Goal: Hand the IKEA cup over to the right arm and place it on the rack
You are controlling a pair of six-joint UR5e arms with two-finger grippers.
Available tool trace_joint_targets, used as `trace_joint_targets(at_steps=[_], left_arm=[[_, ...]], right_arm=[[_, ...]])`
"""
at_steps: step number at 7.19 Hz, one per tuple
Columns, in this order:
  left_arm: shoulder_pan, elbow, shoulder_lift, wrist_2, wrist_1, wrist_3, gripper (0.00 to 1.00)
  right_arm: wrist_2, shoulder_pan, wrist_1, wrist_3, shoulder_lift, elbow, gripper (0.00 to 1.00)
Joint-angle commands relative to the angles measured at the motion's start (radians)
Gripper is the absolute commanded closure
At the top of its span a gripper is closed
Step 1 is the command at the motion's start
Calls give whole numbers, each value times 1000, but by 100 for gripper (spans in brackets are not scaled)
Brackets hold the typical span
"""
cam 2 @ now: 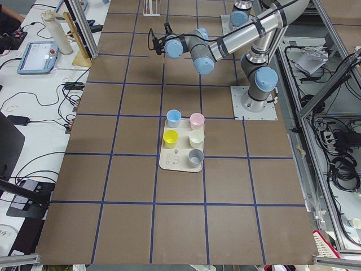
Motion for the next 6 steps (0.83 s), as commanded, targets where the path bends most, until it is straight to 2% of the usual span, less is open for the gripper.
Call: trace_joint_targets(at_steps=[1,3,6], left_arm=[[-4,44,12,338,45,-21,0],[-24,59,43,566,34,-18,0],[-46,83,112,790,18,-7,0]], right_arm=[[-74,-3,-133,-106,69,2,93],[-79,-24,-215,-206,127,2,93],[-76,-92,-301,-288,205,1,93]])
